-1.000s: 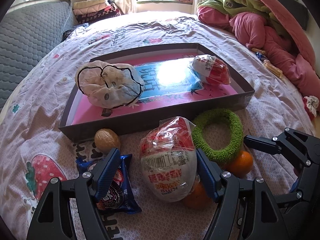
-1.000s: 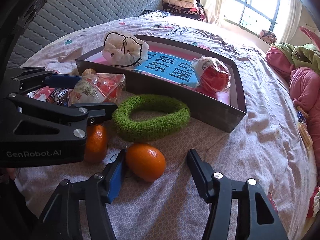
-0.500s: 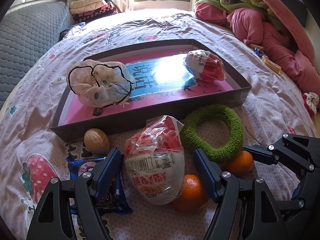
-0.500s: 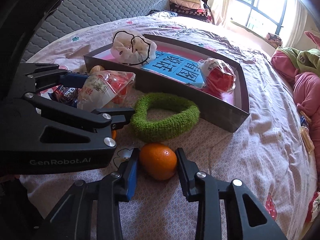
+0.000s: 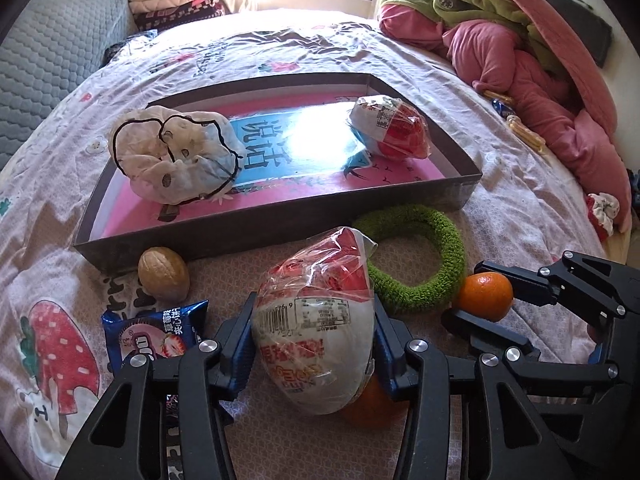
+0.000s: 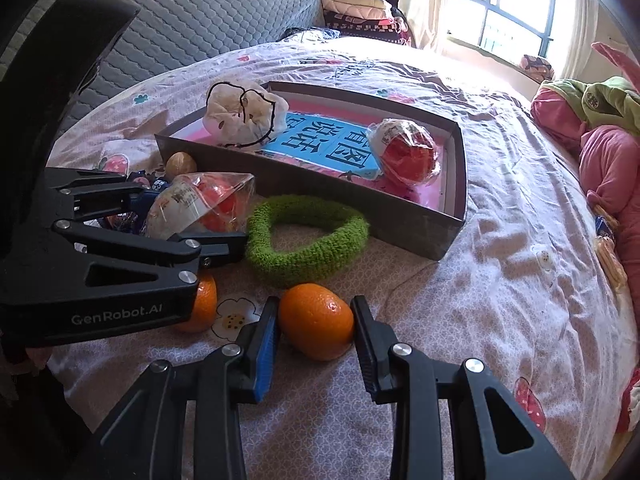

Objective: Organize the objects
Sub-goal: 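Close left tool on the white wrapped package while right tool grasps the orange, then lift the white package and the orange and carry both over the tray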

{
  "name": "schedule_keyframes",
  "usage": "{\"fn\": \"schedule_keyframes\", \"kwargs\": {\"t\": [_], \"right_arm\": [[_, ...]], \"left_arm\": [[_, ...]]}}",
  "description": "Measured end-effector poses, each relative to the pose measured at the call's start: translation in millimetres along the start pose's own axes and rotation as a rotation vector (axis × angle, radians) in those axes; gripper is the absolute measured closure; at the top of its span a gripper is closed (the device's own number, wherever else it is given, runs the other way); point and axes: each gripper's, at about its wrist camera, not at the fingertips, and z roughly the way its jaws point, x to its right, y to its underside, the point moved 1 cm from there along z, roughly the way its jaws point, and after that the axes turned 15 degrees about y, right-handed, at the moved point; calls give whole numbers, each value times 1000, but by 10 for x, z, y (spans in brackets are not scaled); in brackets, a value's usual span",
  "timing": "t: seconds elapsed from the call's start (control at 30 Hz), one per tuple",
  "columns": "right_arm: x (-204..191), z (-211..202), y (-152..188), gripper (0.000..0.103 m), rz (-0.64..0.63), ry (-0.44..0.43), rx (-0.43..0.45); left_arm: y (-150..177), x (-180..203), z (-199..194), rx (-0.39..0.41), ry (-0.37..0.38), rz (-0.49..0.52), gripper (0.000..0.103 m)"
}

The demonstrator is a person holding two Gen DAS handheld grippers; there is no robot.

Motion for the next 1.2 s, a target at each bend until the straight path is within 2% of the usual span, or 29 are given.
{"fn": "schedule_keyframes", "kwargs": {"t": [0.3, 0.53, 0.73, 0.93, 1.2], "right_arm": [[174, -70, -48, 68, 61, 2, 20], [316, -225, -166, 68, 138, -2, 82], [234, -337, -318, 68, 136, 3, 135], [151, -360, -473, 68, 162, 11, 159], [151, -432, -642, 68, 224, 46, 213]], "left_arm": [[-54, 31, -216, 78, -5, 17, 52], [-90, 11, -371, 134, 16, 12, 52], [-123, -25, -452, 163, 3, 10, 52], [-166, -109, -505, 189, -31, -2, 52], [-282, -233, -620, 262, -81, -11, 52]]}}
